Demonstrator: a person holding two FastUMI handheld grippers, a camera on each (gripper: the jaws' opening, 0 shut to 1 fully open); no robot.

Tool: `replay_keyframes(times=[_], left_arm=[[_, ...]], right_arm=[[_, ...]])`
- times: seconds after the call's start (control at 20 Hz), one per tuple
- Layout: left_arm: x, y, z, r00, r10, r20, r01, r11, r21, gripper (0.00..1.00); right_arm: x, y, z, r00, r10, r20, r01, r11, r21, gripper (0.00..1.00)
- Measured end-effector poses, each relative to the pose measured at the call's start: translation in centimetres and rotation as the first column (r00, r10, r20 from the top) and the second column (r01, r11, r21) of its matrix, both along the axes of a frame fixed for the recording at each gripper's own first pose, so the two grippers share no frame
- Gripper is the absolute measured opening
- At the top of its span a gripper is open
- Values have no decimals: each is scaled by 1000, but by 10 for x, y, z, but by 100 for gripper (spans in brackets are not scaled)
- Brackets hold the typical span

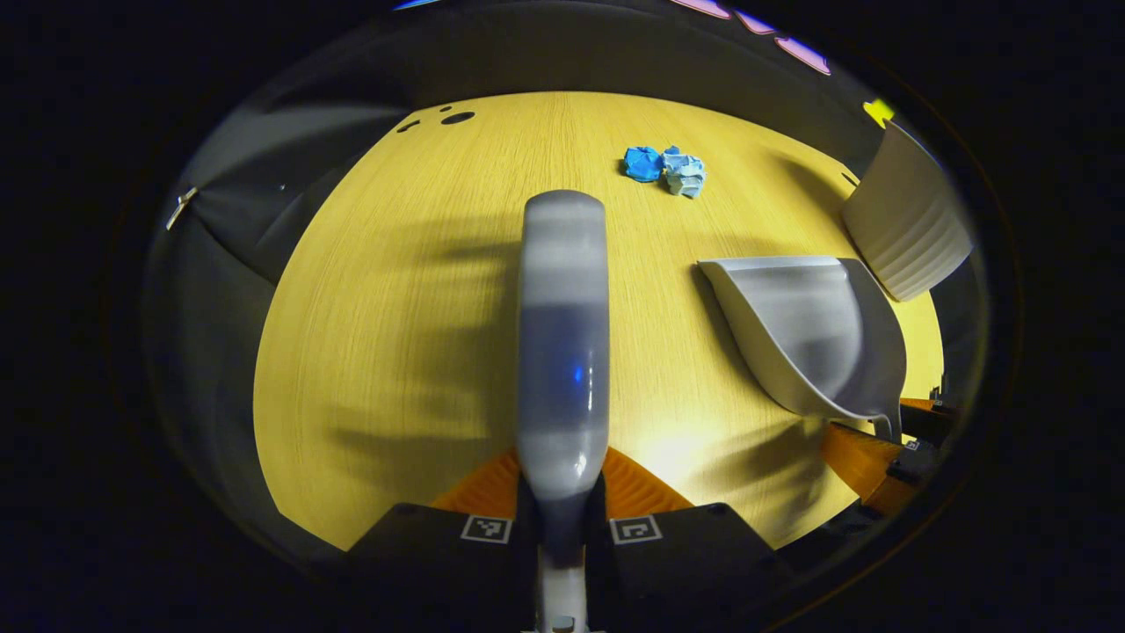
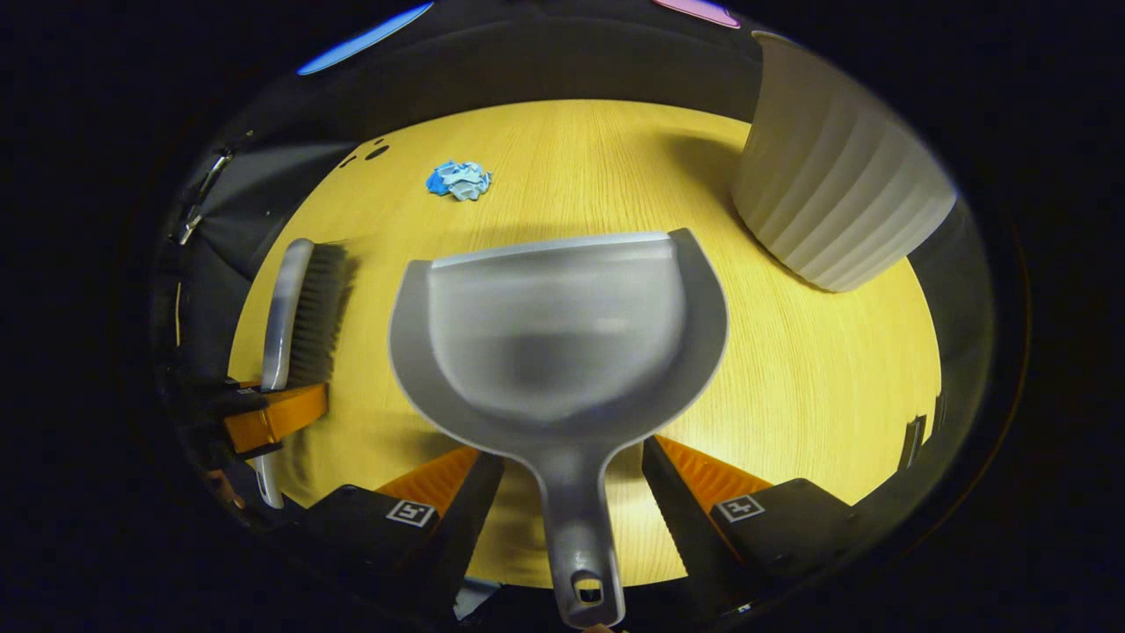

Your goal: Pick up the small broom and dustpan from the desktop, sweep the trash into the dustpan with the broom, and then empty the trash into the garbage bin.

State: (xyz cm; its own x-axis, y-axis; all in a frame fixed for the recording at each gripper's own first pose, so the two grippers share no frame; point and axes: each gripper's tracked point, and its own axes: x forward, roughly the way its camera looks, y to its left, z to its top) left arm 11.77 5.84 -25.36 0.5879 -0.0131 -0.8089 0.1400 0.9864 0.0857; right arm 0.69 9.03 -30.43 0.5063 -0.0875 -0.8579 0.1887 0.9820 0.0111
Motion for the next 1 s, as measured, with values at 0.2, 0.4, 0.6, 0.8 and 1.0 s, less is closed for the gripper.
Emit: replay_keyframes(times=[0.2,0.4,0.6,0.8,1.0], left_arm=[[0,0,-1,1000,7,-9,-7,1000,9,26],[1,5,1,1000,2,-25,0,998,55,26],[11,19,13,999,42,-12,-41,996,83,26],[35,18,29,999,22,-24,-22,1000,11,26],[78,22,47,1000,-18,-23,18,1000,-7,26]], right_arm=[[6,1,-8,1000,25,-17,-25,1000,-3,95],[13,-3,-7,998,45,-35,-45,999,-16,71],[8,-1,-9,988,119,-98,-114,992,52,39],[6,-2,-8,978,177,-113,-162,978,131,38],[2,-7,-12,964,227,-137,-210,970,126,35]])
